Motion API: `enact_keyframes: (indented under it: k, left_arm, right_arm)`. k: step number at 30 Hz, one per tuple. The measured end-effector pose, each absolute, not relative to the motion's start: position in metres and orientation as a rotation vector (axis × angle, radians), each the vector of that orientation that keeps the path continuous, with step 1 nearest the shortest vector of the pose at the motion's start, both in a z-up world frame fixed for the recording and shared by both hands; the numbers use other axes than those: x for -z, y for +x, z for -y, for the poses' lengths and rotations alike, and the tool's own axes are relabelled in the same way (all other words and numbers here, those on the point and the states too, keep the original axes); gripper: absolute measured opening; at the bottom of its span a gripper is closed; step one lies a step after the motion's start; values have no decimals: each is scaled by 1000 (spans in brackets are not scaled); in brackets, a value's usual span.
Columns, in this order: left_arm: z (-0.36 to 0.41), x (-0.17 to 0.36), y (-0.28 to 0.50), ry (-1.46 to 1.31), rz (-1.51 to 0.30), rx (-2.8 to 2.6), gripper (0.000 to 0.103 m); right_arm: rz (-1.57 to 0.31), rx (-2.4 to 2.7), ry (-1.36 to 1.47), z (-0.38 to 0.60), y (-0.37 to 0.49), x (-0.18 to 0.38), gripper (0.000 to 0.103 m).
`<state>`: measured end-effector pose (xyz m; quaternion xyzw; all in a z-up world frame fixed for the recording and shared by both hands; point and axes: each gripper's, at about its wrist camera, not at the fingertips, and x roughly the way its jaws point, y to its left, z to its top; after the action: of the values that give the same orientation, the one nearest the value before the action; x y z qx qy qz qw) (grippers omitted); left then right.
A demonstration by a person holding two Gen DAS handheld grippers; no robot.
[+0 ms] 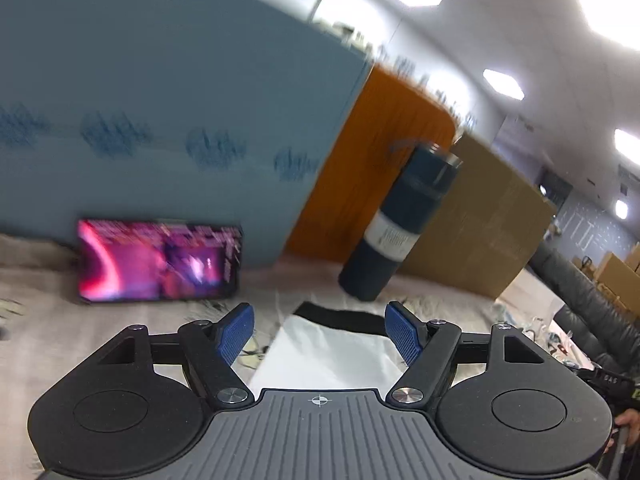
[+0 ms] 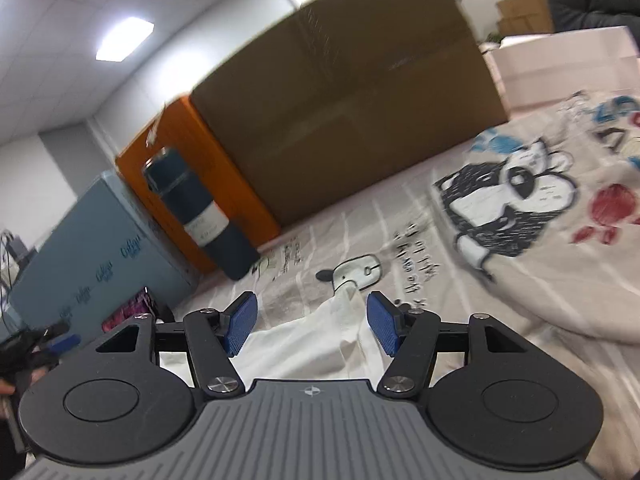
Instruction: Fold clothes
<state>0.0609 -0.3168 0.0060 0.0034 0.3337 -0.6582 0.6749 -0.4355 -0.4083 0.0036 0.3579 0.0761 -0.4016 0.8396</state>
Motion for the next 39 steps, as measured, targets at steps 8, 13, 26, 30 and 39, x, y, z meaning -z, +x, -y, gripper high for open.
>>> enact_keyframes:
  k: [8,13,26,30,39]
  left_arm:
    - [399,56,42,127,-903,1384,66]
    - [401,62,21,235,-792,1441,0]
    - [407,46,10,313,-605,1244,1]
    - [414,62,2,399,-578,1203,9]
    - [374,17,18,244,-486,1184,59]
  right_arm:
    - [-186,799,836,454,-409,24,55]
    - [-279,784,795,455,-401,32,24]
    - [-357,917,597,464,-386,24,2]
    - [-381,972,651,480,-394,38,2]
    - [-267,947,678,473,-413,28,31]
